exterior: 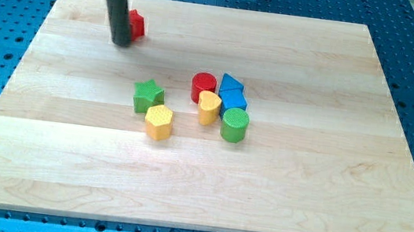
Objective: Move the red star to the top left corner of the board
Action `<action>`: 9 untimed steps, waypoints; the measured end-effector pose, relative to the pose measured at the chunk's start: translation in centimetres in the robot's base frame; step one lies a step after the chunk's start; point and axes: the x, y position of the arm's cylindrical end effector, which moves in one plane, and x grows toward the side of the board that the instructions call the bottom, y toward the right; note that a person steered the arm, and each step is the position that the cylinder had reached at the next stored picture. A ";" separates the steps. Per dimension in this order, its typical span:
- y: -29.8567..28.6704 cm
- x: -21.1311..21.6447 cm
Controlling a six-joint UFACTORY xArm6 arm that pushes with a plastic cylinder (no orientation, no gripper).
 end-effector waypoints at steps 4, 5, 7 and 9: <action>9.3 -2.3; 12.0 -3.6; 5.0 -7.8; 8.2 -6.0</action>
